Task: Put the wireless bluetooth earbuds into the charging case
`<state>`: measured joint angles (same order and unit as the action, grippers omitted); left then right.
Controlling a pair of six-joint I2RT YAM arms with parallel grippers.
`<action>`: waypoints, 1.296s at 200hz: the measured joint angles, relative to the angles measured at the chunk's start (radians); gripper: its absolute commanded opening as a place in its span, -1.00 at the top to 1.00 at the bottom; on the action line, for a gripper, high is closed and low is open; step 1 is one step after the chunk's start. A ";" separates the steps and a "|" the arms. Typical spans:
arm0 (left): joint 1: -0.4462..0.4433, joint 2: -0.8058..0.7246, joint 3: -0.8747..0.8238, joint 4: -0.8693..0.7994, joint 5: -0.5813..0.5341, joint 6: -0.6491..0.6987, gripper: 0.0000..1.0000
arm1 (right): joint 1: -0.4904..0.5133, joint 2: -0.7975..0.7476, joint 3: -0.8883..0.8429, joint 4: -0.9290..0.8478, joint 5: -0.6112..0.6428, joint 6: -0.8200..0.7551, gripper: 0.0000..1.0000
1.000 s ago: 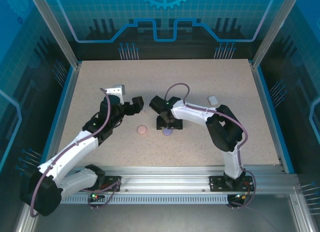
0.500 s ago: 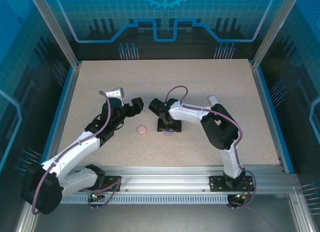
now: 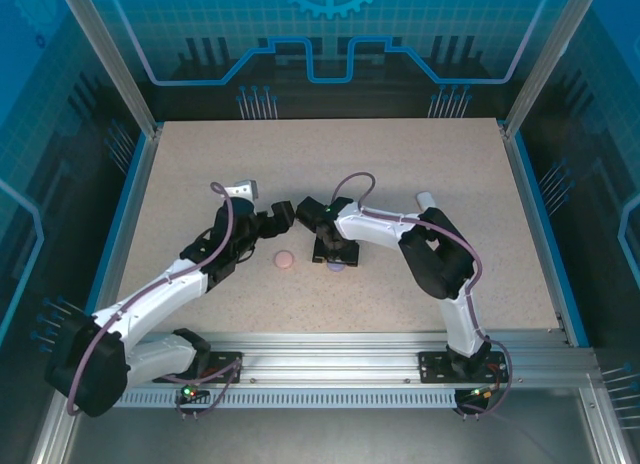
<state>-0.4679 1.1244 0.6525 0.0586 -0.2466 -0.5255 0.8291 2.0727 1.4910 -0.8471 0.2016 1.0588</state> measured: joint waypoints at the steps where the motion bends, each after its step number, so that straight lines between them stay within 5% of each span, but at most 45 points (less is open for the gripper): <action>1: 0.000 0.000 0.000 0.000 0.000 0.000 -0.97 | 0.000 0.000 0.000 0.000 0.000 0.000 -0.30; 121: 0.000 0.001 0.001 0.007 0.011 0.001 -0.97 | 0.000 -0.003 -0.005 0.011 -0.011 0.014 0.08; 201: -0.006 0.006 0.003 0.009 0.096 0.003 -0.97 | -0.006 -0.086 -0.115 0.036 0.000 0.014 0.09; 259: -0.040 0.050 -0.071 0.174 0.206 -0.012 -0.98 | -0.155 -0.214 -0.209 0.082 -0.020 0.019 0.09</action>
<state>-0.5079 1.1744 0.5812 0.2329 -0.0406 -0.5373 0.6743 1.8591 1.2823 -0.7647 0.1814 1.0775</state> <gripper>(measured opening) 0.987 0.462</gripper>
